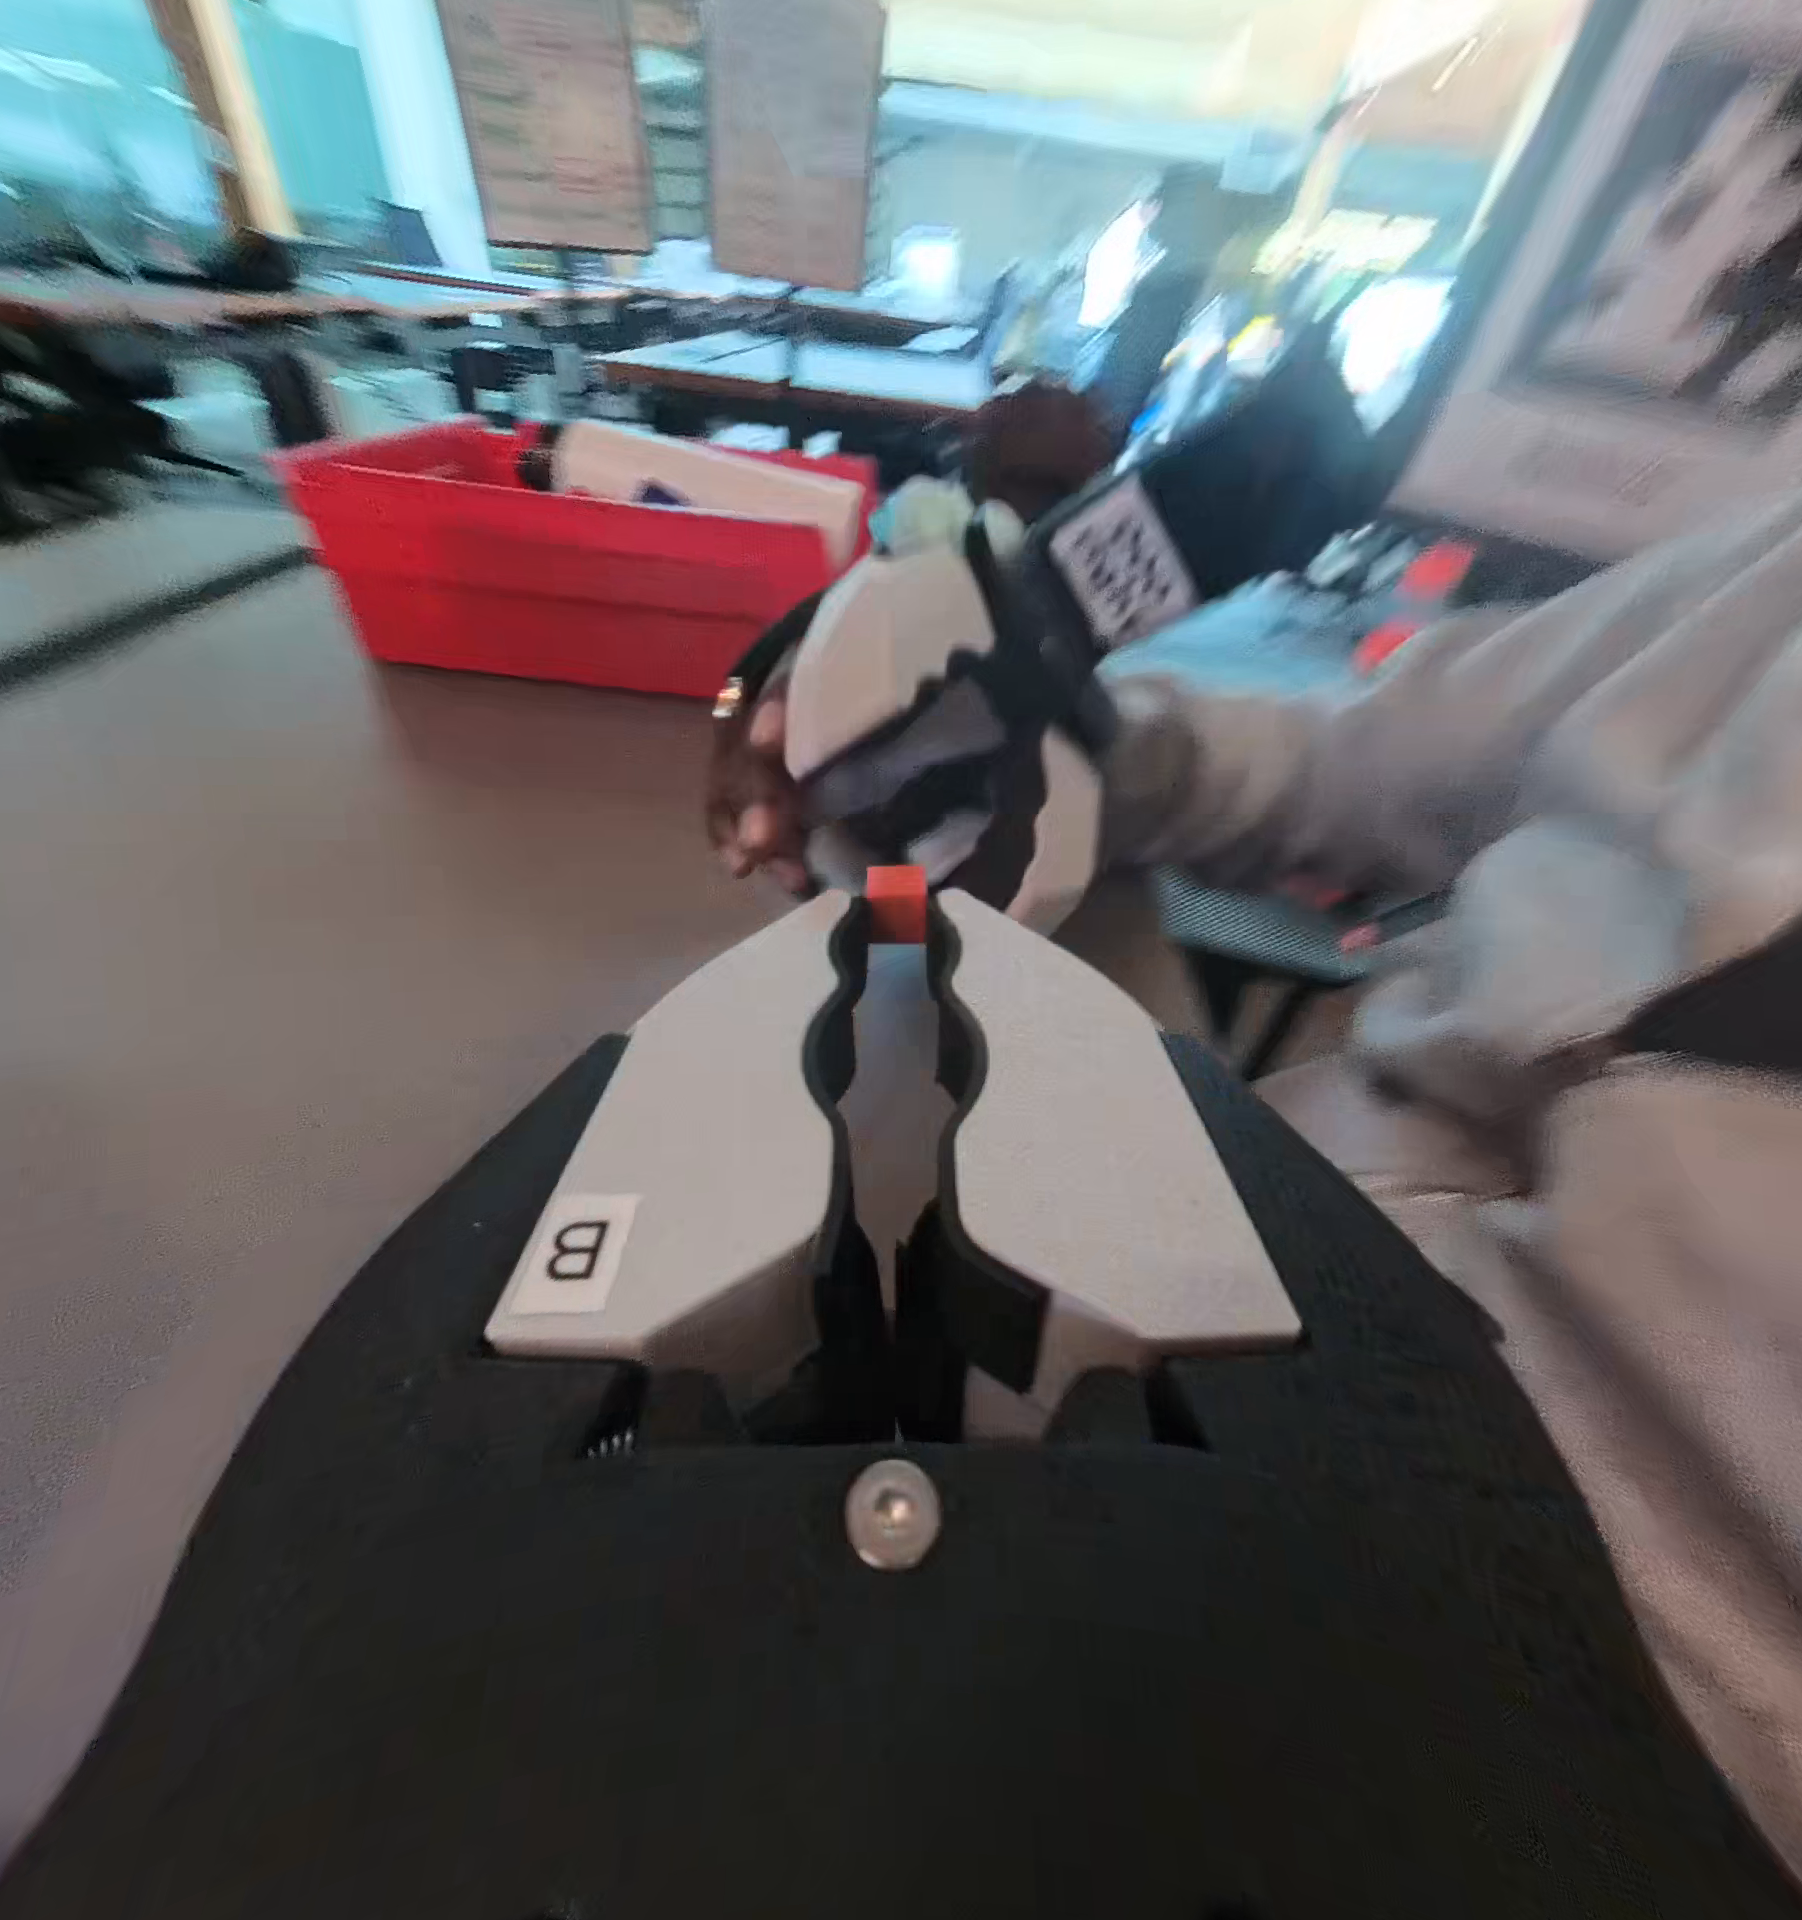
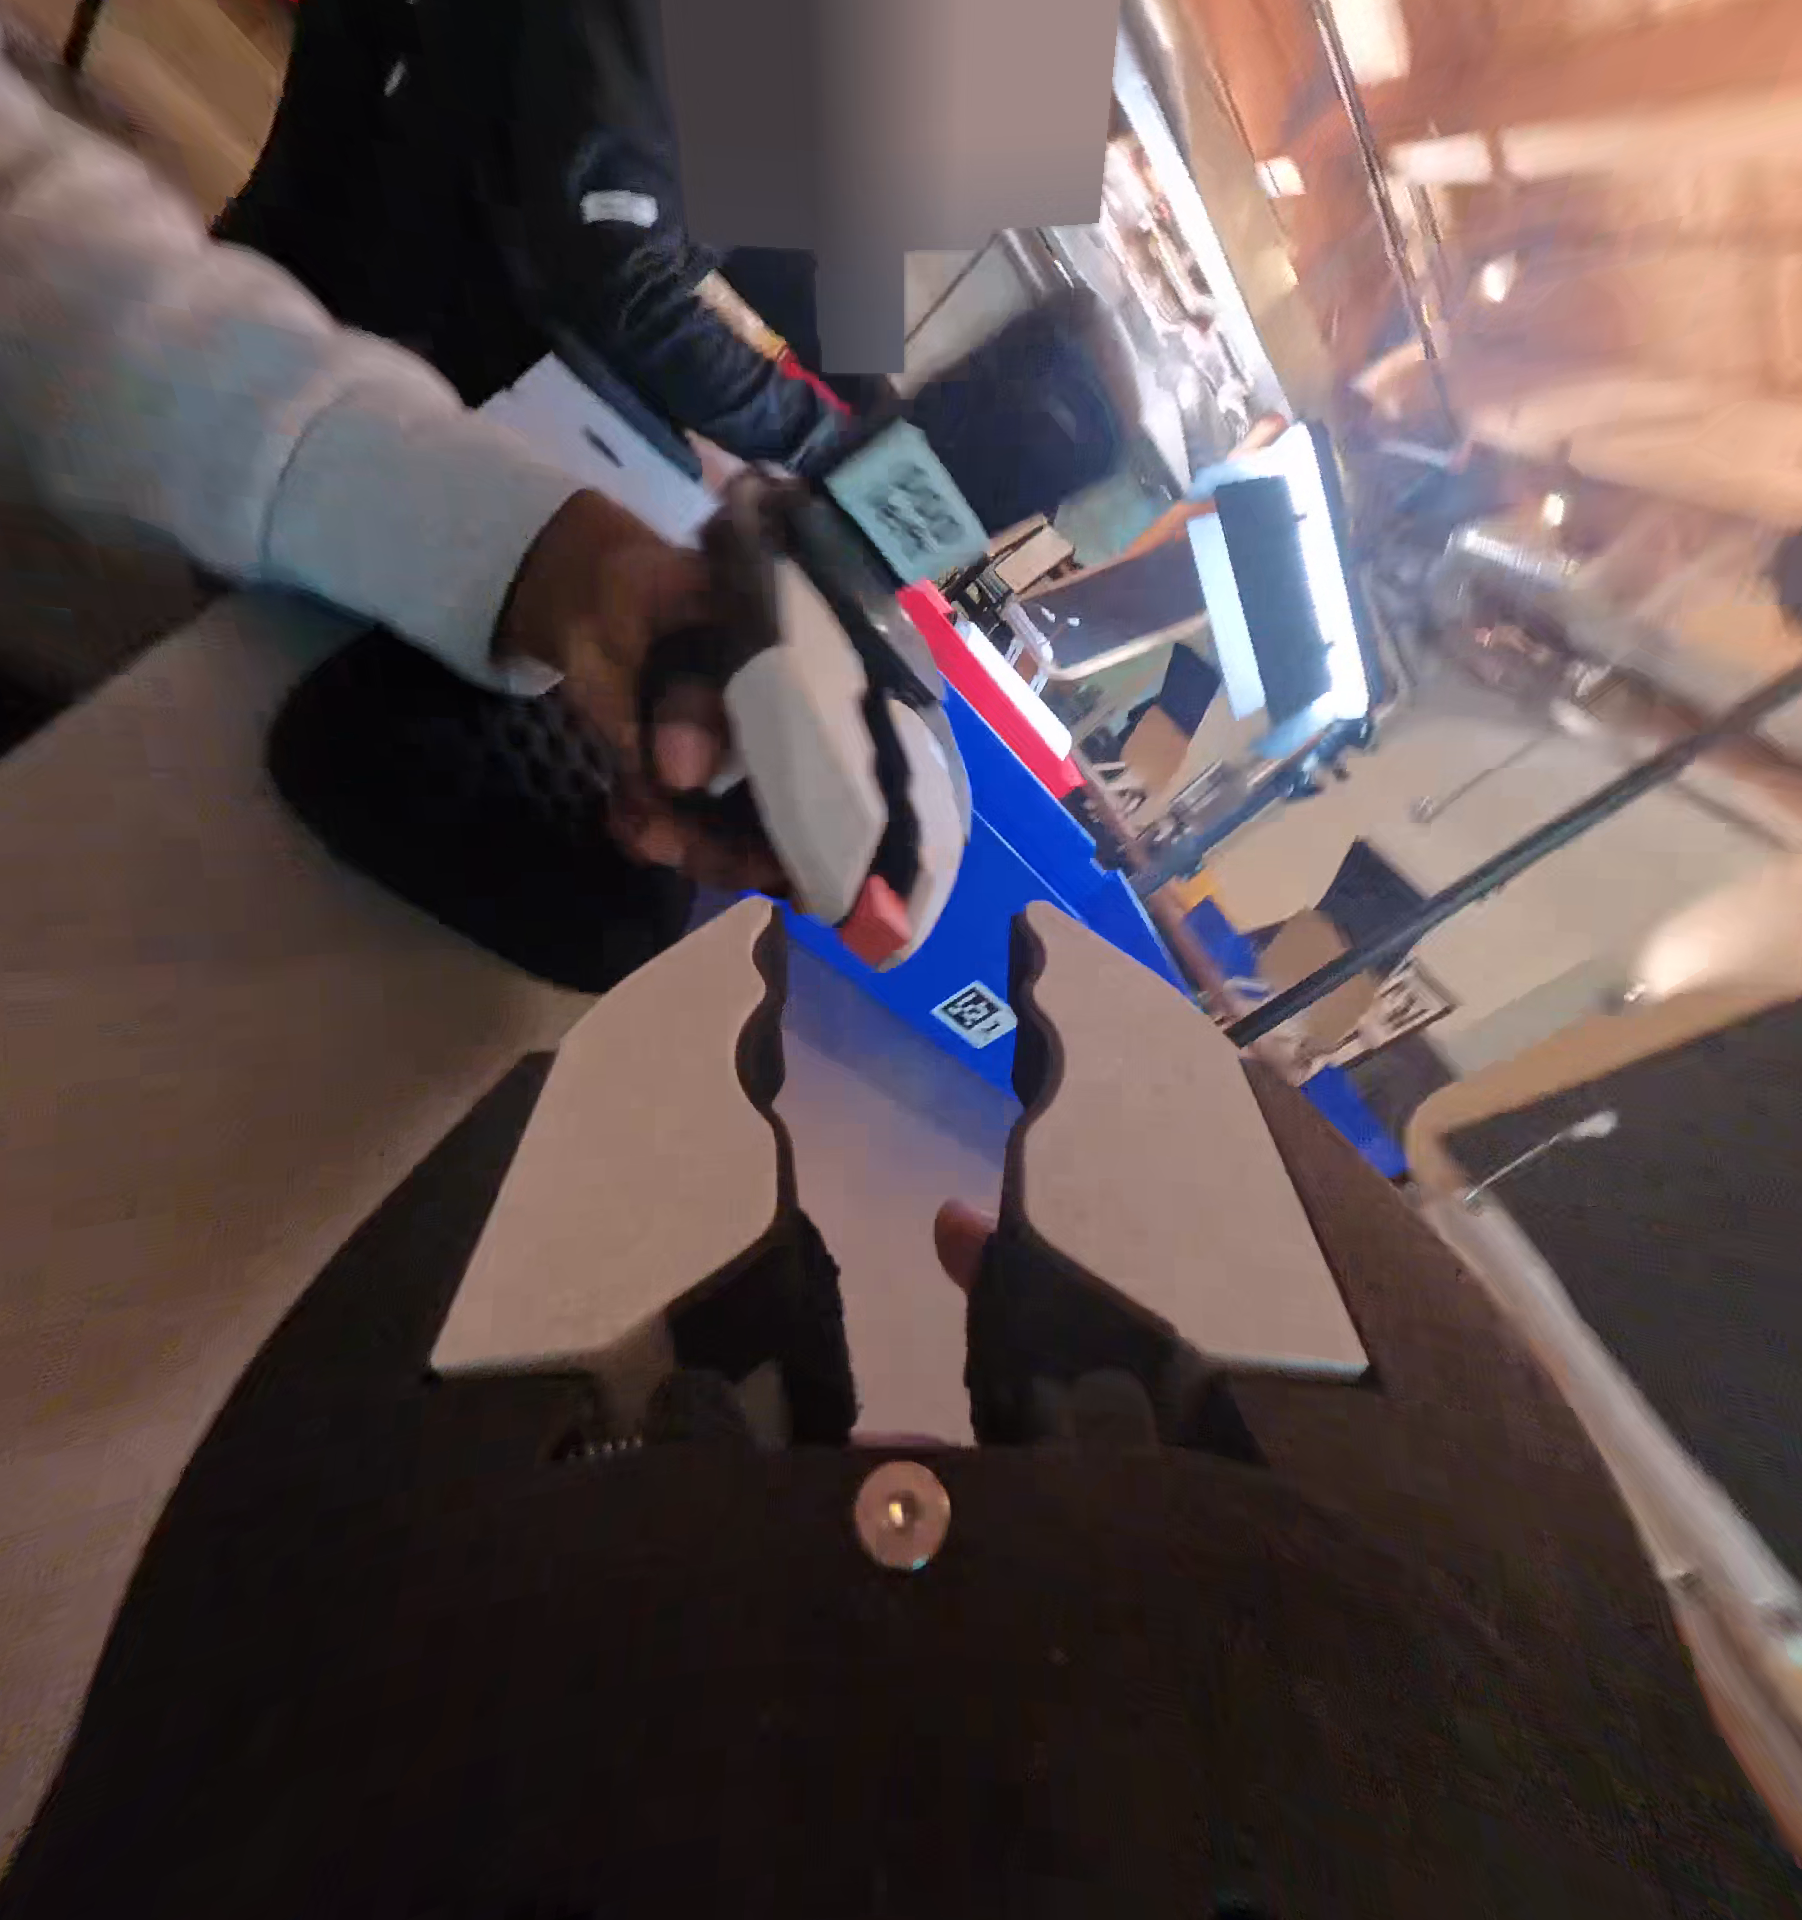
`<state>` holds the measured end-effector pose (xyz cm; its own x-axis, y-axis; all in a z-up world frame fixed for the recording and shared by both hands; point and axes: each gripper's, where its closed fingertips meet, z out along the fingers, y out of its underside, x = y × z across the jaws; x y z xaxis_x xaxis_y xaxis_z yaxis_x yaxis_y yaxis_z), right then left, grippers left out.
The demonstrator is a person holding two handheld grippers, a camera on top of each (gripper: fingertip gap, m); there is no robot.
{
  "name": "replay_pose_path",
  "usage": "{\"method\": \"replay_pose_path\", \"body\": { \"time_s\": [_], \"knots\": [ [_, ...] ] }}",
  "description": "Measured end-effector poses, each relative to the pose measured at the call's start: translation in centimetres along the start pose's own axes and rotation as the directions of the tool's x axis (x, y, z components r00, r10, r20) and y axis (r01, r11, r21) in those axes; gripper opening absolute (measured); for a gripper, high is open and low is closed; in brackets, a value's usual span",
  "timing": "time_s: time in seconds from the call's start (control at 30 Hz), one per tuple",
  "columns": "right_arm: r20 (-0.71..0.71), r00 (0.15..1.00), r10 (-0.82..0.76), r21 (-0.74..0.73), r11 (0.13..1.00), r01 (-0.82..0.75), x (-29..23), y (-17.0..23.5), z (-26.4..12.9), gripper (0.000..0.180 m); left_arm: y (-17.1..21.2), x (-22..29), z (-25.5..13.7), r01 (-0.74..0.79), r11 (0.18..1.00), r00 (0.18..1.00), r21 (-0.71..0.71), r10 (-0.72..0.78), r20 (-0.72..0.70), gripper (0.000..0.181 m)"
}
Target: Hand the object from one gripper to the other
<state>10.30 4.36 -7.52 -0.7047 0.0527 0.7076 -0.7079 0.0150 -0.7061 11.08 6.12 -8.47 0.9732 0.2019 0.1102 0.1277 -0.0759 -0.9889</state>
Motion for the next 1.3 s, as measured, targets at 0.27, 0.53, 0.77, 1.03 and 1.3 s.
{"method": "replay_pose_path", "body": {
  "time_s": [0.27, 0.53, 0.77, 1.03, 1.3],
  "knots": [
    [-0.045, 0.963, -0.267, 0.029, 0.963, 0.269, -1.1, -1.7, -0.2, 0.025, -0.5, 1.9, -0.4, 0.283, 0.959, 0.934, 0.016, -0.272, -0.232, 0.010],
    [-0.007, 0.945, -0.328, -0.021, 0.944, 0.328, -2.0, -1.3, 0.0, 0.010, 0.0, 2.2, 0.1, 0.295, 0.955, 0.924, -0.017, -0.289, -0.250, 0.011],
    [0.129, 0.794, 0.594, -0.040, 0.804, -0.594, 0.2, -1.0, -0.1, 0.010, -3.0, 0.0, -0.7, -0.462, 0.875, 0.879, 0.146, 0.430, 0.207, 0.044],
    [0.352, -0.037, 0.935, -0.261, 0.060, -0.963, -0.5, -0.8, -0.3, 0.010, -1.3, 0.7, 0.5, -0.737, 0.676, 0.653, -0.032, 0.723, 0.225, 0.029],
    [0.354, 0.037, 0.934, -0.238, 0.128, -0.963, -0.5, -0.9, -0.2, 0.019, -1.2, -0.1, 0.3, -0.607, 0.794, 0.769, -0.035, 0.598, 0.226, 0.010]
  ]
}}
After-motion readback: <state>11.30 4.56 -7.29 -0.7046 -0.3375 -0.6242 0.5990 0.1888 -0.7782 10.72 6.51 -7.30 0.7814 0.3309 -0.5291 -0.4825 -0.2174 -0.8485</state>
